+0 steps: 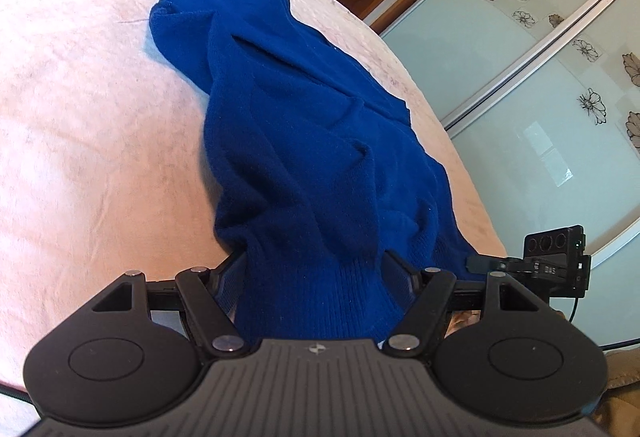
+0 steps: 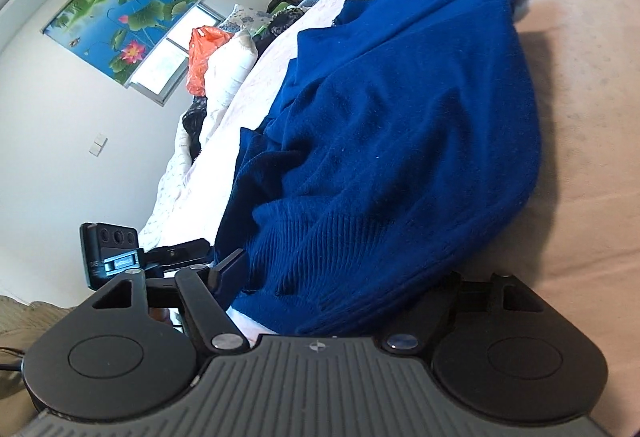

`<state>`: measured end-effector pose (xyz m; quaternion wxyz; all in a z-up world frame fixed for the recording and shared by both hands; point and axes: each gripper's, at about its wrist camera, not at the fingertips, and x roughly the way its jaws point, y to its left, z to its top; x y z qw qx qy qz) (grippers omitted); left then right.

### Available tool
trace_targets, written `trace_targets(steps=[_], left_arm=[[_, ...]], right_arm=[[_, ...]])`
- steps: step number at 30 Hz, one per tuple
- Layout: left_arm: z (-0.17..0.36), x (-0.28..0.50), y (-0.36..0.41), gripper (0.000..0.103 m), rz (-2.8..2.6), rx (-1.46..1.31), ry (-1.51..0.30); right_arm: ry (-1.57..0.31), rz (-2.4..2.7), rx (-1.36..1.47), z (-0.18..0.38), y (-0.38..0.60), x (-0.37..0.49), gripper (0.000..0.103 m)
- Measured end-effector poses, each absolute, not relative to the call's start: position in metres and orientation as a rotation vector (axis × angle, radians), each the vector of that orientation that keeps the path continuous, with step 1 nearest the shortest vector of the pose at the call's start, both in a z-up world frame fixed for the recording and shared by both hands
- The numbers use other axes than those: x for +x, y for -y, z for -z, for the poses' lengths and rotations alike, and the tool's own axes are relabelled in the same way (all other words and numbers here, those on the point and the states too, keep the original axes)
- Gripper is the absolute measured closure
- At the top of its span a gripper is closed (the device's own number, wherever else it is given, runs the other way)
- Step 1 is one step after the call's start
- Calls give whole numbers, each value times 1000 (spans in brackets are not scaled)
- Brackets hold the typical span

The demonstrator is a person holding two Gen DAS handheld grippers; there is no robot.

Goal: Fold small clothes
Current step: 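Lift the gripped sweater side edge with both grippers and fold it over the body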

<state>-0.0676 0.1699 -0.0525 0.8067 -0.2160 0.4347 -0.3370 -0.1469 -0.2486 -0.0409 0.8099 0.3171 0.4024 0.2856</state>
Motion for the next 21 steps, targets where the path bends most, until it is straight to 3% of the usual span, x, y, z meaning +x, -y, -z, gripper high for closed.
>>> trace_targets(steps=[2,3,5,7,9,21], left_arm=[[52,-68,-169,32,717,-461,-927],[52,-68,-167,39,712,-457,-929],[53,-67,-165,60,698,-432,-946],[55,-66,-165,84,681,-421,-965],[56,-67,-165,88,669,-423,-971],[-20,-112,-151,91,650,-176,-728]], right_arm=[[-876,-585,704,46,251,-143,58],[-883,-571,717,49,254,-143,70],[-894,-539,733,55,256,-142,81],[-899,-524,745,58,258,-142,86],[-895,-520,740,58,256,-143,94],[-743,-635,643,-7,254,-157,92]])
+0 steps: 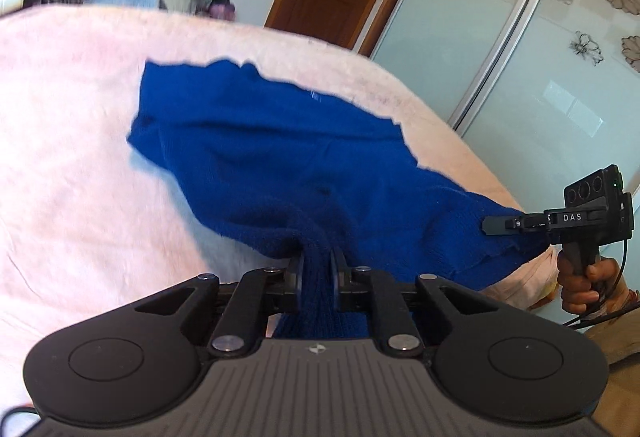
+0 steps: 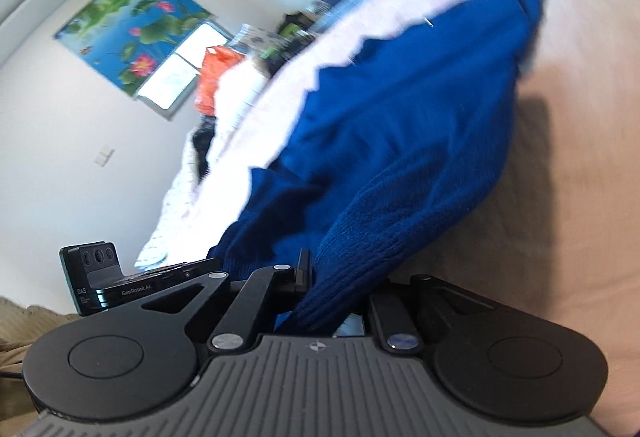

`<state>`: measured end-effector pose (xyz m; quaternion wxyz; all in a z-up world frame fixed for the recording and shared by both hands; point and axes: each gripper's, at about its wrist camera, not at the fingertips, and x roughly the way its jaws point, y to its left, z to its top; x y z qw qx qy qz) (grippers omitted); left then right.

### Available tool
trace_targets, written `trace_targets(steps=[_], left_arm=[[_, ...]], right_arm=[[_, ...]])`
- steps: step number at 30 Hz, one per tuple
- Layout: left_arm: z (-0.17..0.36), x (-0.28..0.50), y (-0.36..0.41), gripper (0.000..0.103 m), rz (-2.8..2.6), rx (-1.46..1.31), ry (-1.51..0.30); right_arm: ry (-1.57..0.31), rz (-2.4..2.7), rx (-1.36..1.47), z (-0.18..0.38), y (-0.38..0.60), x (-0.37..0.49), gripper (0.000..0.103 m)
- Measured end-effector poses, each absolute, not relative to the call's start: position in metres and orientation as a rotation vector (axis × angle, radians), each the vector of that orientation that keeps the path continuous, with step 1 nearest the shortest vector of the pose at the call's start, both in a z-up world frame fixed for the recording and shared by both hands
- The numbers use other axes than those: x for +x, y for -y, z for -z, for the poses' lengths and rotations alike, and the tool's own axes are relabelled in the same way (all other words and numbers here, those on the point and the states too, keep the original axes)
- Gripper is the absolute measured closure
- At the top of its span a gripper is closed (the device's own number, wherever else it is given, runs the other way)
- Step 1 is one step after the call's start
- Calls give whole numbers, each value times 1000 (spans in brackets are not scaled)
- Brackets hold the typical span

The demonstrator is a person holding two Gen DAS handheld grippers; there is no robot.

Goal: Fold small clothes
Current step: 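Lift the gripped sweater side edge with both grippers and fold it over the body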

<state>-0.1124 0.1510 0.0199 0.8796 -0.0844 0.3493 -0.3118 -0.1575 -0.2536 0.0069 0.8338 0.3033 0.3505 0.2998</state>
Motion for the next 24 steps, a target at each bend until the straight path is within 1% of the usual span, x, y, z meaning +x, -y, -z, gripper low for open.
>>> trace_targets(steps=[4,8,11,15,19,24], left_arm=[[-53,-128,-166,91,653,-184,-633],[-72,-143,-173,91,660,-173,-570],[-74,-147,-173,91,665,-150,-567],[-69,-141,-172,91,635,-148,-614],[-71,-134,-172,91,625,-172,-614],[-78,-119,-172,91,610,-202,-598]], right_arm=[[-682,-694,614,-35,258,-167,92],[-642,-773,571,-54,255,-176,92],[-633,-837,507,-61,248,-181,92],[-664,-870,467,-58,239,-180,92],[-675,-845,501,-55,238,-175,92],[-640,-805,523,-61,240,-163,92]])
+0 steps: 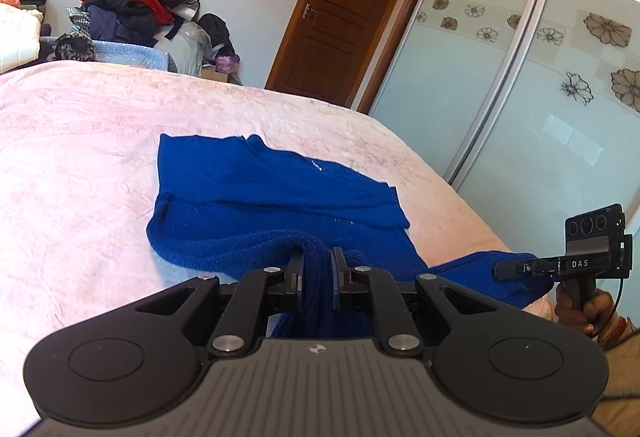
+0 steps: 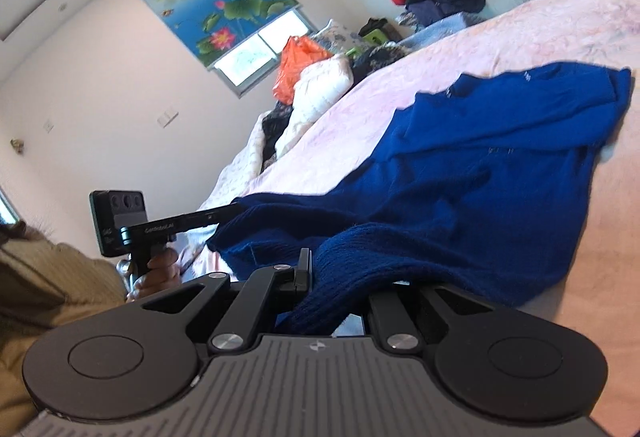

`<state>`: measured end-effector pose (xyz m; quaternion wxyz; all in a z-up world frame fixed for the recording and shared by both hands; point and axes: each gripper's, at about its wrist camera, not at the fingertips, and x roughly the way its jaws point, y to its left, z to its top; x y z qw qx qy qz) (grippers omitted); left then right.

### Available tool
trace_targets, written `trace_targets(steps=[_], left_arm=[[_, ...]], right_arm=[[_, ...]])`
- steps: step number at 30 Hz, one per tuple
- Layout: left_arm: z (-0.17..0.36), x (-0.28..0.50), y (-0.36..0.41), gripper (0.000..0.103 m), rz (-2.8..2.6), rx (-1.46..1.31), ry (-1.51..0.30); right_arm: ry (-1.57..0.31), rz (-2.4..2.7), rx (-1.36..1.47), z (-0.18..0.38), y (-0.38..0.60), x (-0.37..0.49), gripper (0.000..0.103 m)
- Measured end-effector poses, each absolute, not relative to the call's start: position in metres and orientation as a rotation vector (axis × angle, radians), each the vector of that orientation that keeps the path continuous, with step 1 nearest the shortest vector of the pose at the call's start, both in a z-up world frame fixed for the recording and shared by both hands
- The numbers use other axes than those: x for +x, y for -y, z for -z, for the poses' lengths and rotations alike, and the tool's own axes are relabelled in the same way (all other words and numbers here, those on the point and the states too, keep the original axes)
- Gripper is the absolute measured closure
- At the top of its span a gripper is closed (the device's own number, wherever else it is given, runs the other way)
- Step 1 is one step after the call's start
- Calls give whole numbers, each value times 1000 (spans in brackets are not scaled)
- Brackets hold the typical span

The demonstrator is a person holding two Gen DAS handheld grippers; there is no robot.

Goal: Fold small clothes
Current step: 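Lift the gripped sweater side edge with both grippers and fold it over the body, then lower the folded side edge onto the sweater body with both grippers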

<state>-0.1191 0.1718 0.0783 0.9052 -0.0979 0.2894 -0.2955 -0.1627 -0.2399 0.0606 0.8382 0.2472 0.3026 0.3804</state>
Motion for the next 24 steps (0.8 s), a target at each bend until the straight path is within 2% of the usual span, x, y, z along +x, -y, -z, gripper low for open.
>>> trace_targets(steps=[10,24], left_arm=[[-91,-89,-148,91,506,-140,-546],[-73,-14,-74,91,195,103,-663]], right_arm=[[-627,-630,554,-51,238,-121,92],[-613,-394,403,-27,217,-45,92]])
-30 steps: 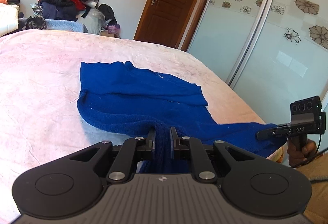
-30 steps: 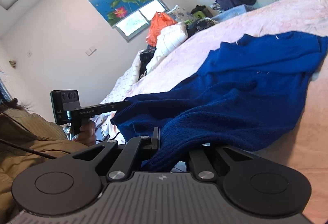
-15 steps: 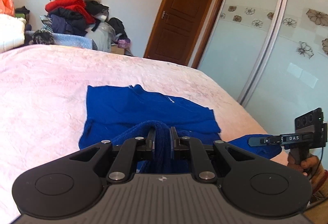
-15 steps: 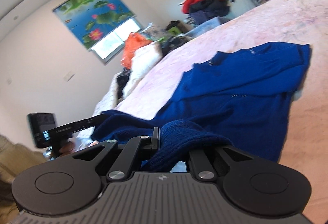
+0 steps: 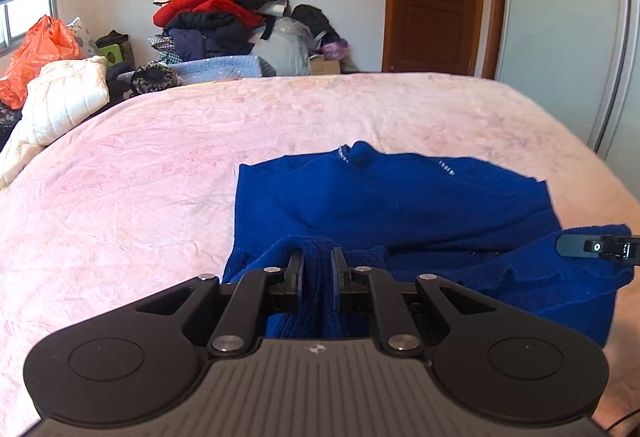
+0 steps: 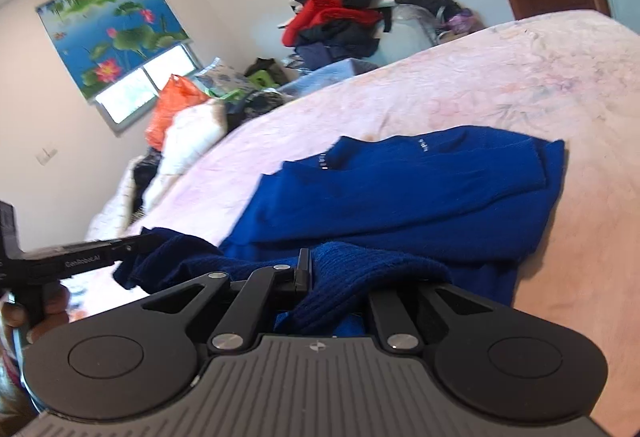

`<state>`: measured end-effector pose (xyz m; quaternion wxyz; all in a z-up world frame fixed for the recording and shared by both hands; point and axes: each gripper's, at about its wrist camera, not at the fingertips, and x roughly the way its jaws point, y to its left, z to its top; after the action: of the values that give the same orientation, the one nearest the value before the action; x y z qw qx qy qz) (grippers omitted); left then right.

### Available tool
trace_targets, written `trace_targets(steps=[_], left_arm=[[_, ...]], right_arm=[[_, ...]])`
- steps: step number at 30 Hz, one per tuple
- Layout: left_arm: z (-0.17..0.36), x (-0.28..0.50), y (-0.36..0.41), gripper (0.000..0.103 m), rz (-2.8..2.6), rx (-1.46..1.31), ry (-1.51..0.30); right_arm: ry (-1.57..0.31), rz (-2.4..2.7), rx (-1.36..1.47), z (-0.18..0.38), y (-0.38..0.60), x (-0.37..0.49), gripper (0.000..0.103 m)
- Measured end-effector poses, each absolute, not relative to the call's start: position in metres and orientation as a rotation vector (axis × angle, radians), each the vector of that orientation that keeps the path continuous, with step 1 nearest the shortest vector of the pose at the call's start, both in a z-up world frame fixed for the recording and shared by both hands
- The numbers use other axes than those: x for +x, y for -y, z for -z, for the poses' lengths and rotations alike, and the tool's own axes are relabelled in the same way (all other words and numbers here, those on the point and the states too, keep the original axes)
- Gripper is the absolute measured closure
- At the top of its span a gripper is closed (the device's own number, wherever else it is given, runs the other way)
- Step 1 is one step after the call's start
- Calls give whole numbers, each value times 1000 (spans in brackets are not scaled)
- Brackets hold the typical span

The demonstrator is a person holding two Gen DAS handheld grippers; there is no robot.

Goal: Fold small clothes
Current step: 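Lower the folded side edge onto the sweater body with both grippers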

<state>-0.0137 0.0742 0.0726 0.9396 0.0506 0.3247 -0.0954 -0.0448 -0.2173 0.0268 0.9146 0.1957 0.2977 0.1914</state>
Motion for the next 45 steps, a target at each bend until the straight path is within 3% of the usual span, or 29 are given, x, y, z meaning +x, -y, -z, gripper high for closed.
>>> trace_targets(steps=[20,45], left_arm=[[-57,13,-48,91,71,205,-685],[-86,72,-21,91,57,246,-584]], right_arm=[[-589,-350,329,-20,206,-20,92],[-507,-315,419,-28,232,35,92]])
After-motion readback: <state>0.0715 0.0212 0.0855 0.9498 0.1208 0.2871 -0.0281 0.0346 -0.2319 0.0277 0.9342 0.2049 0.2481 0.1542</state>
